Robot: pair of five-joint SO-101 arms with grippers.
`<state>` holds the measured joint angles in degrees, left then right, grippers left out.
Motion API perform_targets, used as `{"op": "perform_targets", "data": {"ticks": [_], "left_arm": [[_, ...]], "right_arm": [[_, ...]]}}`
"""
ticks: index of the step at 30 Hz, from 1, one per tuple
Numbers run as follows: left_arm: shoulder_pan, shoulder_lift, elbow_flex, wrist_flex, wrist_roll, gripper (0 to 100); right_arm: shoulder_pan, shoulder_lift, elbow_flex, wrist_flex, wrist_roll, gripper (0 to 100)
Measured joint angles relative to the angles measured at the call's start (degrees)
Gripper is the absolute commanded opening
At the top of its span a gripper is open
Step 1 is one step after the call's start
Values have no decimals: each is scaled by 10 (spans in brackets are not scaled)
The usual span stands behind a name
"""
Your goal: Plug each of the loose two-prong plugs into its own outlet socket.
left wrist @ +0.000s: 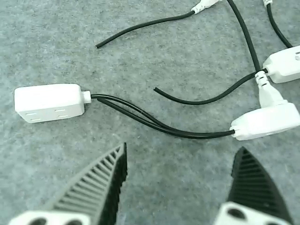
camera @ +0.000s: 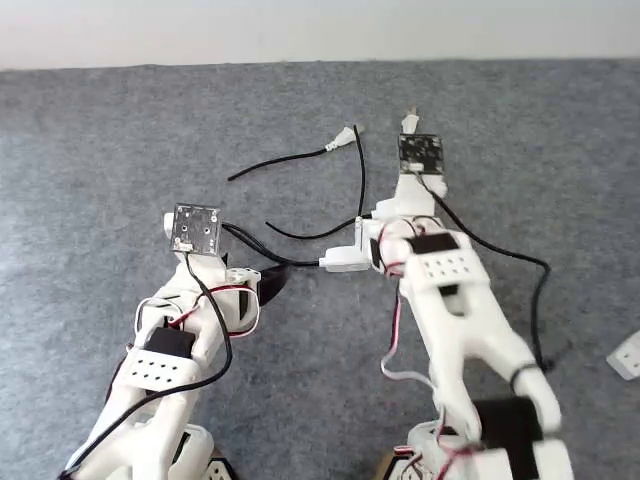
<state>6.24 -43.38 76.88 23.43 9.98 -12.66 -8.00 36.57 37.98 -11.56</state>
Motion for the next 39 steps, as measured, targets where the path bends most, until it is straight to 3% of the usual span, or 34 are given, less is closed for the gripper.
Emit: {"op": "perform_targets", "data": {"ticks": [8, 23, 25, 28, 39], "left_arm": [[-4, 0, 0, 0, 0, 338], [-4, 0, 0, 0, 0, 338], [-4, 0, 0, 0, 0, 338], [-4, 0, 0, 0, 0, 338], [-4, 0, 0, 0, 0, 338]], "right_arm": [[-45, 69, -41, -35, -1, 188], [-45, 150, -64, -81, -1, 185], [-45, 156, -71, -81, -1, 151], [-46, 157, -73, -81, -1, 5], [-38, 163, -85, -39, 27, 8]]}}
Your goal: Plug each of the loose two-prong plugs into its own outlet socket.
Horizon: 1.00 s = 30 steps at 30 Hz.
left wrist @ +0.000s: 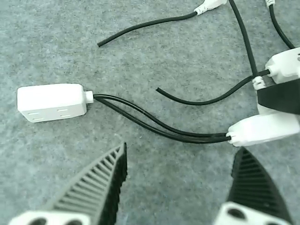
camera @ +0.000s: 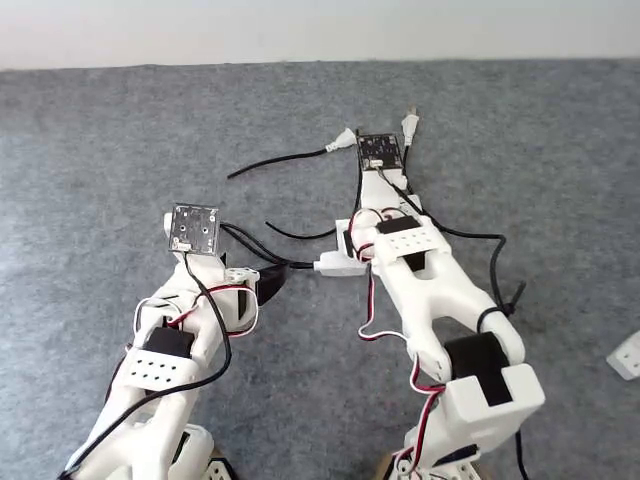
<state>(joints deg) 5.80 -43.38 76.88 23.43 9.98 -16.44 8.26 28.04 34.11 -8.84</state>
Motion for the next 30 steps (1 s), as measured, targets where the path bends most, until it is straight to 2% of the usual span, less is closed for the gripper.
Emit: {"op": "perform_targets", "data": {"ticks": [5, 13, 18, 23, 26, 30], "left_arm": [[0, 0, 3, -18, 0, 338], [-28, 0, 11, -53, 0, 338], [-27, 0, 11, -53, 0, 338], [-27, 0, 11, -53, 0, 338], [-33, 0, 11, -53, 0, 338], [-33, 0, 11, -53, 0, 338]], "right_arm": [[27, -47, 11, 45, 2, 8], [132, -291, 98, 150, 4, 8], [280, -409, 105, 240, 24, 8], [457, -452, 105, 254, 79, 9], [562, -452, 125, 236, 116, 9], [664, -423, 156, 147, 150, 9]]}}
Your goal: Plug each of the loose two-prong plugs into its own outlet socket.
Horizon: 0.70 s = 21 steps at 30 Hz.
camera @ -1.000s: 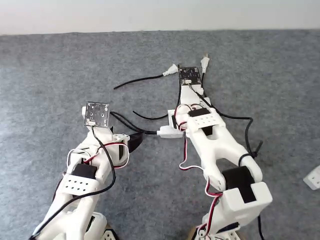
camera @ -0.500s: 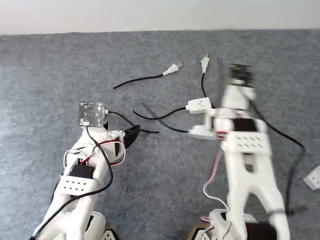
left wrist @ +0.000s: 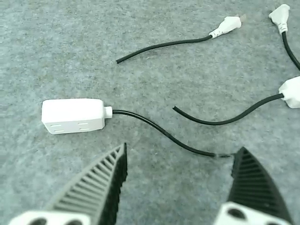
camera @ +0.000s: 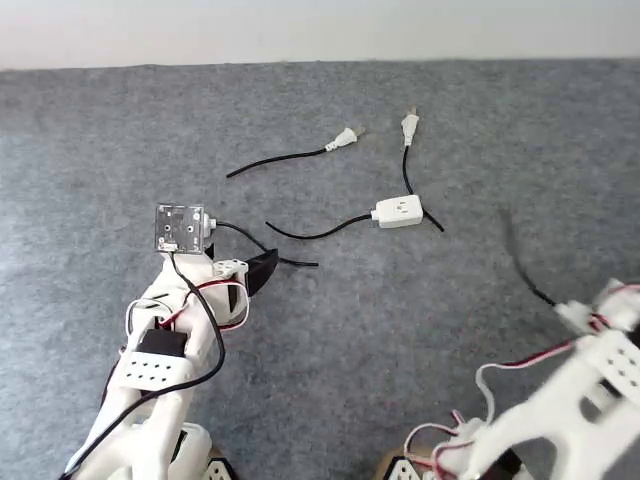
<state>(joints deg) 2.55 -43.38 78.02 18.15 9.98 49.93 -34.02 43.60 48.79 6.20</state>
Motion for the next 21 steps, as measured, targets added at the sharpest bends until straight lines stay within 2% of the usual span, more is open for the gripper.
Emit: {"op": "perform_targets", "data": {"ticks": [3, 7, 9, 13, 21], "left_arm": [[-3, 0, 0, 0, 0, 338], [-1, 0, 0, 0, 0, 338], [-1, 0, 0, 0, 0, 338], [-1, 0, 7, 0, 0, 338], [-1, 0, 9, 0, 0, 340]], "right_arm": [[45, 48, 3, -71, 20, 9], [54, 115, 4, -133, 25, 18], [49, 138, 4, -154, 26, 80], [48, 152, 3, -164, 26, 224], [47, 149, 3, -152, 25, 230]]}}
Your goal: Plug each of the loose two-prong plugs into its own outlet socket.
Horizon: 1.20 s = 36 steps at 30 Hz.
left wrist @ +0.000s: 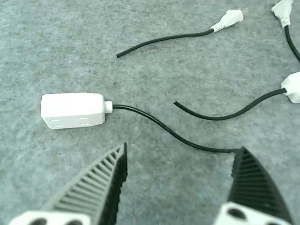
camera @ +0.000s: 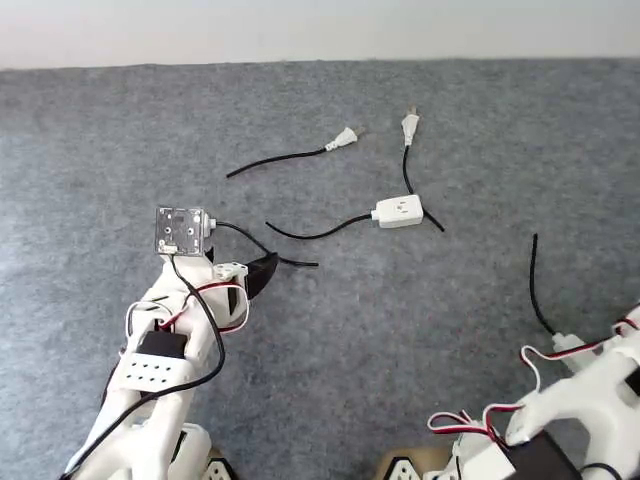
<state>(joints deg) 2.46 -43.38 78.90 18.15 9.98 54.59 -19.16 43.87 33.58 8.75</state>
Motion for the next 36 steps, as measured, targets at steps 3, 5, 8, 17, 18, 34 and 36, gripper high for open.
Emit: {"op": "perform_targets", "data": {"ticks": [3, 5, 8, 17, 18, 34, 36], "left_arm": [[0, 0, -4, 29, -16, 340], [0, 0, -18, 65, -36, 340], [0, 0, -36, 108, -54, 340], [58, 170, -192, 201, -135, 339], [69, 200, -215, 211, -161, 339], [181, 615, -629, 218, -413, 338], [182, 659, -676, 227, -440, 338]], "right_arm": [[0, -25, 0, 43, -24, 230], [0, -53, 0, 80, -36, 230], [-8, -98, 0, 149, -41, 230], [-127, -156, 70, 265, -41, 230], [-144, -159, 91, 259, -41, 230], [-182, -162, 187, 159, -41, 95], [-182, -162, 187, 158, -37, 95]]}}
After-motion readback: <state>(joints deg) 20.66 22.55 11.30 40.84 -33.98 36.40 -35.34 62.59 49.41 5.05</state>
